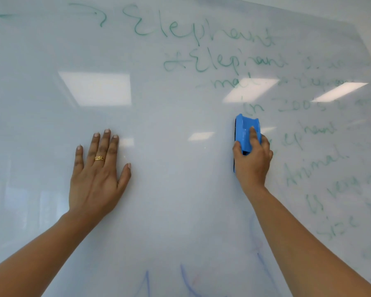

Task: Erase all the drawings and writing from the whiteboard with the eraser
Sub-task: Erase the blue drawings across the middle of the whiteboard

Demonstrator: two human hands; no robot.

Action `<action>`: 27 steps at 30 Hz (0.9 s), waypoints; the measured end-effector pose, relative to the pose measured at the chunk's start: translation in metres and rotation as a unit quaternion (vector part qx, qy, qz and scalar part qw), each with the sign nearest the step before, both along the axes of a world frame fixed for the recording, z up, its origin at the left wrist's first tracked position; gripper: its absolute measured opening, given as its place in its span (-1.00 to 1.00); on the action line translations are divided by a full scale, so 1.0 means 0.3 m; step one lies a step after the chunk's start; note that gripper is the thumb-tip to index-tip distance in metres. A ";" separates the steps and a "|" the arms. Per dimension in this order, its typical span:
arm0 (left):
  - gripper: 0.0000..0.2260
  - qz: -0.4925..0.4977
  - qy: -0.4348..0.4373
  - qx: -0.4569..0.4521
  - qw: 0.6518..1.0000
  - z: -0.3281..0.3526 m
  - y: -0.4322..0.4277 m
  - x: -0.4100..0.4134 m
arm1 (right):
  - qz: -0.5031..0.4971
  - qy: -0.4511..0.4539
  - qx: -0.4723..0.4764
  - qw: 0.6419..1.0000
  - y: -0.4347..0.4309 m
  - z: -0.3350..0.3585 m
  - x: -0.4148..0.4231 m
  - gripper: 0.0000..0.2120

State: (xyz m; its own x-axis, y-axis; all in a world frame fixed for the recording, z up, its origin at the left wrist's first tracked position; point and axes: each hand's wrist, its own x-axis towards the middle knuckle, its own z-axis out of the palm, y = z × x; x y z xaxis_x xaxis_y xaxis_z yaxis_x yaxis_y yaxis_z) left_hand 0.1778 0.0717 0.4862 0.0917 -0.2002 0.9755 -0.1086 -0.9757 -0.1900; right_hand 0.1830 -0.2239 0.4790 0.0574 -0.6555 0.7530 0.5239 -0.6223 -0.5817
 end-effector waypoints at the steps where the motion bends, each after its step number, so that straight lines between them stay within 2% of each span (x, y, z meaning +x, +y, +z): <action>1: -0.40 0.001 -0.002 0.000 1.000 -0.001 -0.001 0.001 | 0.003 0.006 0.013 1.000 0.003 0.009 -0.001 -0.50; 3: -0.40 0.001 -0.005 0.000 1.000 -0.002 -0.001 0.003 | 0.002 0.022 0.023 1.000 0.025 0.035 -0.005 -0.50; 6: -0.40 -0.001 -0.010 0.000 1.000 -0.003 -0.002 0.006 | -0.005 0.030 -0.011 0.999 0.085 0.070 -0.017 -0.50; 11: -0.40 -0.001 -0.018 -0.002 1.000 -0.003 -0.003 0.009 | -0.015 -0.004 -0.137 0.990 0.245 0.049 -0.027 -0.49; 15: -0.40 0.004 -0.024 -0.004 1.000 -0.006 -0.002 0.013 | -0.019 -0.060 -0.255 0.965 0.364 -0.045 -0.034 -0.50; 19: -0.40 0.005 -0.019 -0.005 1.000 -0.010 0.003 0.011 | -0.012 -0.052 -0.338 0.940 0.346 -0.123 -0.042 -0.50; 22: -0.40 0.005 -0.016 -0.006 1.000 -0.016 0.005 0.009 | -0.010 -0.058 -0.303 0.951 0.242 -0.145 -0.020 -0.49; 27: -0.41 0.001 -0.012 -0.006 1.000 -0.049 0.010 0.007 | -0.034 -0.031 -0.127 0.991 0.075 -0.217 0.010 -0.50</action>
State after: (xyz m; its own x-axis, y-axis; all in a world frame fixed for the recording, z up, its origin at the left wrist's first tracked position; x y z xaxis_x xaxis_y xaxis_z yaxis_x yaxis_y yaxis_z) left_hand 0.1797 0.0747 0.4714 0.0683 -0.1878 0.9798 -0.1027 -0.9782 -0.1804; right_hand 0.1860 -0.2013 0.4138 -0.0310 -0.4449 0.8951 0.5055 -0.7795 -0.3699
